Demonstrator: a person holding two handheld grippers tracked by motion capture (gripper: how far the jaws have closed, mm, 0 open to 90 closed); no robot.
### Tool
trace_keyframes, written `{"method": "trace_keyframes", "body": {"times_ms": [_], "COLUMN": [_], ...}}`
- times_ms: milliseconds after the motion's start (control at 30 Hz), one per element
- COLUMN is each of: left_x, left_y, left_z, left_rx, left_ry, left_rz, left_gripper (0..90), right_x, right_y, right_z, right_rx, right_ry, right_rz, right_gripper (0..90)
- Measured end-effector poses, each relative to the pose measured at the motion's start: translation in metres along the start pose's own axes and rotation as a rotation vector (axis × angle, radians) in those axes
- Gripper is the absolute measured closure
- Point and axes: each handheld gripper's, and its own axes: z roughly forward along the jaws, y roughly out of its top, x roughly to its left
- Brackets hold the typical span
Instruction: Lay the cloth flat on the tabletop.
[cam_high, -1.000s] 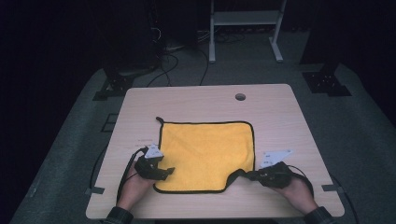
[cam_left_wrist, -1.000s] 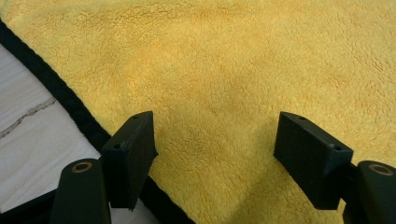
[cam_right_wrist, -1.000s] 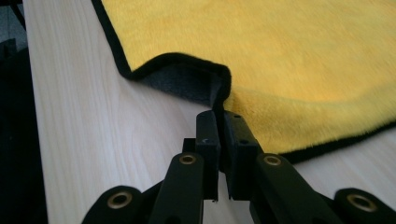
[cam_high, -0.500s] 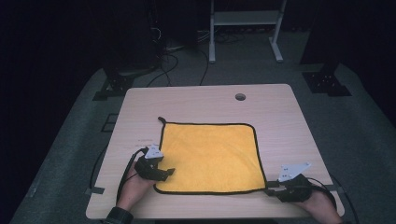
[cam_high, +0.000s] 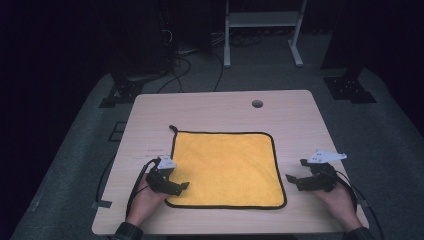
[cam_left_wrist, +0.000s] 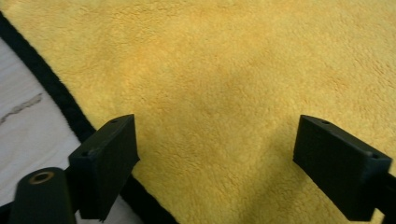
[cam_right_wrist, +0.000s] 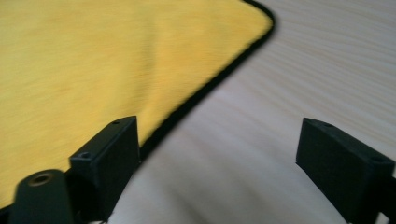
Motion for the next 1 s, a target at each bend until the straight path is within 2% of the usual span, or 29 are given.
{"method": "trace_keyframes", "body": {"times_ms": [67, 133, 267, 533, 633, 700, 1000], "left_x": [0.001, 0.003, 0.007, 0.021, 0.029, 0.035, 0.051], "left_y": [0.000, 0.000, -0.001, -0.004, -0.005, -0.006, 0.001], "left_z": [-0.001, -0.002, -0.004, -0.009, -0.009, -0.008, -0.003], "left_rx": [-0.006, -0.017, -0.028, -0.056, -0.069, -0.071, -0.060], "left_ry": [0.009, 0.023, 0.041, 0.069, 0.097, 0.111, 0.193], "left_rz": [-0.003, -0.010, -0.022, -0.067, -0.086, -0.099, -0.125], "left_gripper": [9.6, 7.5, 4.3, 4.0, 4.0, 4.0, 4.1], "right_x": [-0.009, -0.020, -0.032, -0.046, -0.048, -0.049, -0.050], "right_y": [0.002, 0.002, 0.000, -0.008, -0.012, -0.016, -0.016], "right_z": [0.005, 0.012, 0.020, 0.023, 0.026, 0.027, 0.026], "right_rx": [0.012, 0.034, 0.055, 0.090, 0.112, 0.083, 0.080], "right_ry": [-0.070, -0.114, -0.167, -0.201, -0.218, -0.220, -0.225], "right_rz": [0.036, 0.076, 0.115, 0.168, 0.163, 0.174, 0.178], "right_gripper": [10.3, 6.8, 2.2, 1.9, 0.0, 0.0, 0.0]}}
